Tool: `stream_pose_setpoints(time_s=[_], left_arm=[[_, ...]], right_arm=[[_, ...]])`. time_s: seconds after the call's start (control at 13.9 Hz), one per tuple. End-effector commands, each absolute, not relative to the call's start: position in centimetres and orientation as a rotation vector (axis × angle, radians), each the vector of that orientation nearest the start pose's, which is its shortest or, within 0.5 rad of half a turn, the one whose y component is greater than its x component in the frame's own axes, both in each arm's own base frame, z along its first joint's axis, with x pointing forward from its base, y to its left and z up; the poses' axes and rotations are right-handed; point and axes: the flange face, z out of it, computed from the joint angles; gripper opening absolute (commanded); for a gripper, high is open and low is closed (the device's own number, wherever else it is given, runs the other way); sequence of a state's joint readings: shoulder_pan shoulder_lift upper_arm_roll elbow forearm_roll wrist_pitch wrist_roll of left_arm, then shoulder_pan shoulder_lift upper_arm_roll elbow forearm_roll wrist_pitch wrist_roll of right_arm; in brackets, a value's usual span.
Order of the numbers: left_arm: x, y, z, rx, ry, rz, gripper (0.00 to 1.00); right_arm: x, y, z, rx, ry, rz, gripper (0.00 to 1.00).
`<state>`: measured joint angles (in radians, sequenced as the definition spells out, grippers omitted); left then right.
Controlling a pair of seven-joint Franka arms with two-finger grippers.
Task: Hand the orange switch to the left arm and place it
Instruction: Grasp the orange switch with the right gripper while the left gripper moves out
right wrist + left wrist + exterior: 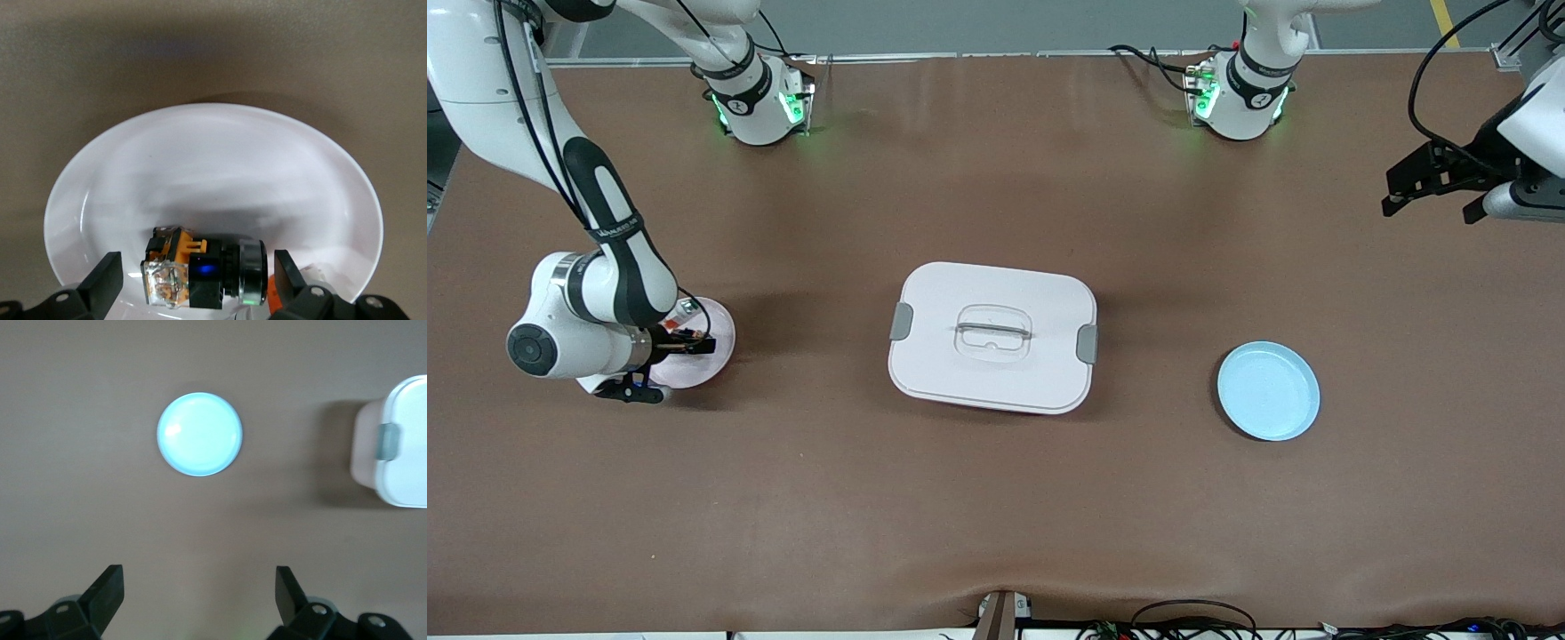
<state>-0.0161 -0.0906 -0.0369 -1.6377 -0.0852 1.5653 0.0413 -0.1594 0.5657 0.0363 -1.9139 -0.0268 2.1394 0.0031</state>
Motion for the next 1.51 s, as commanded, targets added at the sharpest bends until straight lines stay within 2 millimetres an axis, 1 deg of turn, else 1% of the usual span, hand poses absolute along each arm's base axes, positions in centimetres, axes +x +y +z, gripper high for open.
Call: stream_pose_setpoints(time_s=[0.0, 0.07, 0.22, 0.36, 0.5, 0.58, 0.65, 0.72, 0.79, 0.86, 1.01, 1.08, 1.15, 1.3, 1.37, 1.44], left_arm=[[52.4, -4.2, 65.3, -3.307, 0.174, -0.03, 1.0], [52.3, -4.6, 65.5, -3.337, 0.181, -0.035, 1.0], [52.0, -6.1, 66.0, -3.44, 0.202, -0.024, 1.0], [51.8, -8.0, 66.2, -3.568, 0.226, 0.008, 1.0], [51.5, -11.5, 66.2, -3.655, 0.196, 0.079, 1.0], [51.8, -12.7, 65.8, -3.689, 0.169, 0.122, 1.0], [51.7, -14.2, 66.0, -3.73, 0.176, 0.145, 1.0], [52.1, -15.5, 65.4, -3.756, 0.179, 0.176, 1.0], [52.1, -16.8, 65.3, -3.766, 0.186, 0.174, 1.0], [52.3, -18.2, 64.9, -3.774, 0.19, 0.188, 1.0], [52.8, -19.7, 63.9, -3.82, 0.183, 0.241, 1.0], [53.1, -20.6, 63.3, -3.845, 0.182, 0.276, 1.0], [53.3, -21.8, 62.7, -3.862, 0.193, 0.294, 1.0], [53.5, -23.7, 61.9, -3.879, 0.214, 0.304, 1.0], [53.5, -24.3, 61.5, -3.883, 0.215, 0.313, 1.0], [54.0, -24.8, 60.6, -3.893, 0.187, 0.364, 1.0]], right_arm=[[57.8, -7.9, 16.6, -3.071, 0.133, 0.545, 1.0], [57.8, -7.9, 16.6, -3.07, 0.133, 0.55, 1.0], [57.8, -7.9, 16.6, -3.07, 0.135, 0.55, 1.0], [57.7, -8.0, 16.5, -3.067, 0.135, 0.559, 1.0], [57.6, -7.9, 16.4, -3.066, 0.135, 0.564, 1.0], [57.6, -8.0, 16.4, -3.065, 0.135, 0.569, 1.0], [57.5, -7.9, 16.5, -3.061, 0.142, 0.59, 1.0], [57.5, -7.5, 16.6, -3.058, 0.142, 0.618, 1.0], [57.4, -7.4, 16.7, -3.053, 0.142, 0.642, 0.81], [57.3, -7.5, 16.8, -3.051, 0.137, 0.647, 0.6], [57.4, -7.7, 16.9, -3.05, 0.133, 0.641, 0.16], [57.5, -7.7, 16.9, -3.05, 0.133, 0.639, 0.0], [57.8, -7.7, 17.2, -3.053, 0.131, 0.627, 0.0], [59.0, -7.9, 18.7, -3.057, 0.132, 0.618, 0.0], [59.9, -7.9, 20.1, -3.053, 0.131, 0.637, 0.0], [60.5, -7.8, 21.3, -3.05, 0.126, 0.658, 0.0]])
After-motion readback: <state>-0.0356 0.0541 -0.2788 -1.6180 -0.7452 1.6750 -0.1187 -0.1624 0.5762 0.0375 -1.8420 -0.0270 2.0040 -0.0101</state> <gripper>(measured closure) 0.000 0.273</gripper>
